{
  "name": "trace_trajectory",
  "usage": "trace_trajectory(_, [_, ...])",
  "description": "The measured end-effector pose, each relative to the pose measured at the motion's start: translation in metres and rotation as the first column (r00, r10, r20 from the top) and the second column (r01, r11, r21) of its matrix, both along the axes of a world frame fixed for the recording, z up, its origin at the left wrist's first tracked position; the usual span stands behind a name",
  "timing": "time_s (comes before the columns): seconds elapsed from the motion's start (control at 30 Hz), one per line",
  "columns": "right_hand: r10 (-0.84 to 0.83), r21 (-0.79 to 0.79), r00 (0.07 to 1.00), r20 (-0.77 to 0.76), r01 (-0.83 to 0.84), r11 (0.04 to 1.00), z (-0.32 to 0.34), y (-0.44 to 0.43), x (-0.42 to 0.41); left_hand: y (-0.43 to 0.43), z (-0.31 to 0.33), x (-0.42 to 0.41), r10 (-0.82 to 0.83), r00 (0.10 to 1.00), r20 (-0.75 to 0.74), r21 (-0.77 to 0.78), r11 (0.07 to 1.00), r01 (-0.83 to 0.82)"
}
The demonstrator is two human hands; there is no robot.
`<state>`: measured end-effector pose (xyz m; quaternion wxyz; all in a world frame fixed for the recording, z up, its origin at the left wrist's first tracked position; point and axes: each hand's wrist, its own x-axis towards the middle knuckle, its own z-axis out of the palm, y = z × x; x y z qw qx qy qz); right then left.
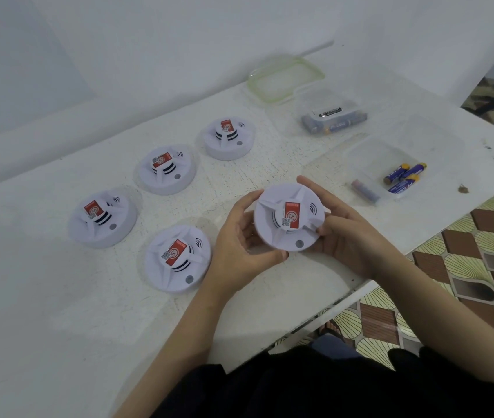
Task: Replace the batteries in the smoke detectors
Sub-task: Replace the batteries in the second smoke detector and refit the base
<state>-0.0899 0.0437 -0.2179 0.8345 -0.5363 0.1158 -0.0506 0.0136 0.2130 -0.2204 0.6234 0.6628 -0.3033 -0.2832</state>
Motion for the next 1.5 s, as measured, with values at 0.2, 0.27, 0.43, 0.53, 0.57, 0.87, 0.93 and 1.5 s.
trace_trajectory(0.2, [-0.005,-0.013,1.000,-0.005,0.005,1.000,0.001,0.000,0.000,-0.001,0.001,0.000,0.022,1.000,0.021,-0.012,1.000,-0.022])
trace_trajectory(0.27, [-0.003,-0.010,1.000,0.000,0.003,1.000,0.002,0.000,0.000,-0.001,0.002,-0.001,0.031,0.999,0.013,-0.020,0.999,-0.031])
trace_trajectory(0.43, [0.006,-0.003,1.000,0.010,-0.006,1.000,0.002,0.000,0.001,0.000,0.000,0.000,0.035,0.999,0.017,-0.015,0.999,-0.035])
trace_trajectory(0.53, [0.003,0.021,1.000,0.027,-0.004,1.000,0.001,-0.001,0.001,-0.001,-0.002,0.001,0.035,0.999,0.010,-0.014,0.999,-0.035])
trace_trajectory(0.57, [-0.001,0.029,1.000,0.029,0.001,1.000,0.001,-0.001,0.001,-0.001,-0.002,0.001,0.037,0.999,0.003,-0.014,0.999,-0.037])
trace_trajectory(0.87, [-0.020,0.052,1.000,0.007,0.020,0.998,0.003,0.001,0.001,-0.001,-0.001,0.000,0.052,0.998,0.041,0.009,0.999,-0.052])
trace_trajectory(0.93, [-0.026,0.044,1.000,0.004,0.026,0.999,0.003,0.001,0.001,-0.001,-0.001,-0.001,0.049,0.997,0.053,0.008,0.999,-0.049])
trace_trajectory(1.5, [-0.298,-0.601,0.951,0.084,0.287,0.746,0.002,0.017,0.002,-0.006,-0.008,-0.005,0.169,0.926,0.337,0.070,0.977,-0.203])
